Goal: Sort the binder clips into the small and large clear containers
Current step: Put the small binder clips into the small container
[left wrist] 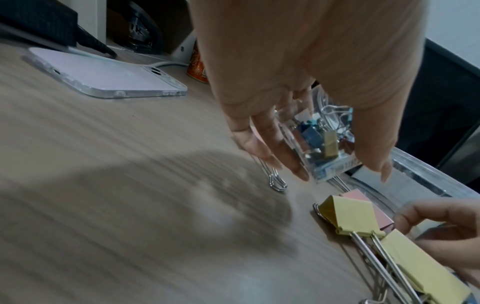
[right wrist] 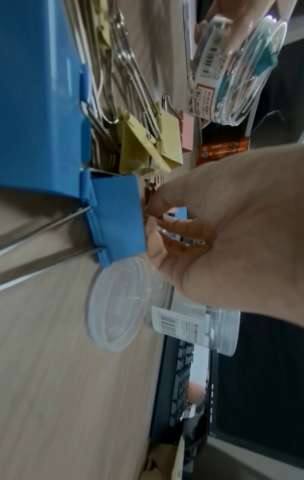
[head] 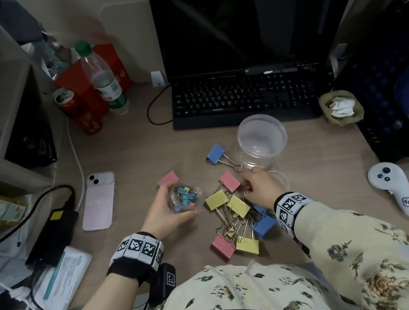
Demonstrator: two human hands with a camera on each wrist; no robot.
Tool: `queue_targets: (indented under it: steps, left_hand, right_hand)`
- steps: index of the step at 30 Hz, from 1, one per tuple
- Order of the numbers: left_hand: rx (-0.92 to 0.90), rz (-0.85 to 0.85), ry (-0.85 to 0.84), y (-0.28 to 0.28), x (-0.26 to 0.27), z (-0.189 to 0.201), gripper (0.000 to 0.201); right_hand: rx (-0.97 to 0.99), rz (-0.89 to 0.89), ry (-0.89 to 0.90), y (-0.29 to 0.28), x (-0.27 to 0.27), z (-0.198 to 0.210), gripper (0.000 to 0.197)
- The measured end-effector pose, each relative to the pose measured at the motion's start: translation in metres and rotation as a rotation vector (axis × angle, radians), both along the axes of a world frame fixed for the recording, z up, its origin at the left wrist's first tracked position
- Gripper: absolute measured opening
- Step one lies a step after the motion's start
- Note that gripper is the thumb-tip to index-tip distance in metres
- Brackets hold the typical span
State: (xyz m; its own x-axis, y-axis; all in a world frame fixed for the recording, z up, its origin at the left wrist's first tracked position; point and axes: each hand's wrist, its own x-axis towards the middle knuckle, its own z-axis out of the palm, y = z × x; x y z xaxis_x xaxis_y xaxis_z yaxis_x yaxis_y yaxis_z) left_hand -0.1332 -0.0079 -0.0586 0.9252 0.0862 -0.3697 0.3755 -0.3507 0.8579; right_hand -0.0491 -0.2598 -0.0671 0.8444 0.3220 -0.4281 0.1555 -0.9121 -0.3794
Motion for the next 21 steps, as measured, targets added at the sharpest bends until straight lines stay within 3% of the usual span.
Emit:
queue_targets:
  steps: [4, 8, 11, 15, 18, 21]
  left_hand:
    - [-0.004, -0.007, 0.009, 0.0, 0.003, -0.002, 0.087]
    - [-0.014, -0.025, 0.021, -0.001, 0.006, -0.003, 0.086]
    - [-0.018, -0.046, 0.013, -0.005, 0.009, -0.002, 0.083]
    - [-0.039, -0.085, -0.002, -0.018, 0.015, 0.002, 0.08]
    - [-0.113, -0.071, -0.023, -0.027, 0.021, 0.004, 0.076]
    - [-0.097, -0.068, -0.04, -0.025, 0.024, 0.004, 0.079]
  right_hand:
    - [0.048, -0.047, -0.035, -0.002, 0.0, 0.004, 0.011]
    - [0.089, -0.122, -0.076, -0.004, -0.002, 0.013, 0.017]
    - [0.285, -0.207, -0.111, 0.004, -0.001, 0.028, 0.019]
    - [0.528, -0.064, -0.094, 0.043, -0.002, 0.064, 0.027]
    - [0.534, 0.094, -0.058, 0.063, -0.005, 0.079, 0.029]
    - [0.542, 0.052, -0.094, 0.056, 0.0, 0.081, 0.027]
